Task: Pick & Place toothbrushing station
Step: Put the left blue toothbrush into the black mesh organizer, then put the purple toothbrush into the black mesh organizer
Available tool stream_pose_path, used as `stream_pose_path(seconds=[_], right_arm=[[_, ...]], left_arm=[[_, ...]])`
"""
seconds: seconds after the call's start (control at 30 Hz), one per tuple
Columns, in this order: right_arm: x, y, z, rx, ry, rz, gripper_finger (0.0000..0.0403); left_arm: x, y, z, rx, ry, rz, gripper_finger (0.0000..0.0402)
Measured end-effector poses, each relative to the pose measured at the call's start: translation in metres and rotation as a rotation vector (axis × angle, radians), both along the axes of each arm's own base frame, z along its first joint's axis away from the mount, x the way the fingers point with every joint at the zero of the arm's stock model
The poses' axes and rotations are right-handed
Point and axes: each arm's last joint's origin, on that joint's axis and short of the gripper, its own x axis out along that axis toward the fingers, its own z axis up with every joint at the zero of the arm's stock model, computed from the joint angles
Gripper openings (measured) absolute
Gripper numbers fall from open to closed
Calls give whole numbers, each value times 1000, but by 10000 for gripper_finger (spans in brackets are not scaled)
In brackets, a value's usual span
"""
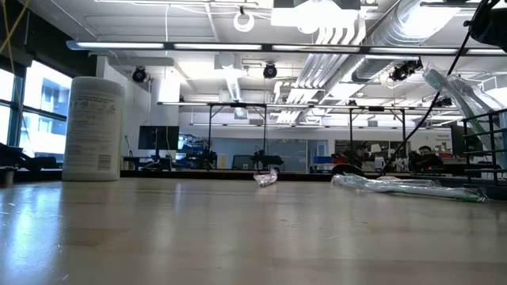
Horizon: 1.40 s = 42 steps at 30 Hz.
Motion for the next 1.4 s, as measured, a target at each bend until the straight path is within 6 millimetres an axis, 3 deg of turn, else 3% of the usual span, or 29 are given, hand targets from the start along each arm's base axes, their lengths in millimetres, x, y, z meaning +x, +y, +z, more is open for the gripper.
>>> stream_pose_path(seconds=[0.33, 0.63, 0.8, 0.97, 1.13, 1.4], right_arm=[[2, 4, 19, 30, -130, 116, 46], [7, 36, 59, -37, -399, 373, 14], [8, 52, 70, -64, -498, 494, 4], [9, 62, 64, -86, -492, 506, 4], [11, 73, 56, -110, -468, 512, 3], [16, 86, 44, -76, -428, 487, 2]], left_arm=[[2, 3, 0, -35, -14, 55, 171], [13, 31, 9, -21, -222, 500, 171], [15, 57, 23, -77, -310, 699, 171], [9, 106, 53, -185, -253, 786, 171], [-4, 177, 76, -468, -82, 933, 171], [-3, 308, 67, -1000, 154, 1344, 171]])
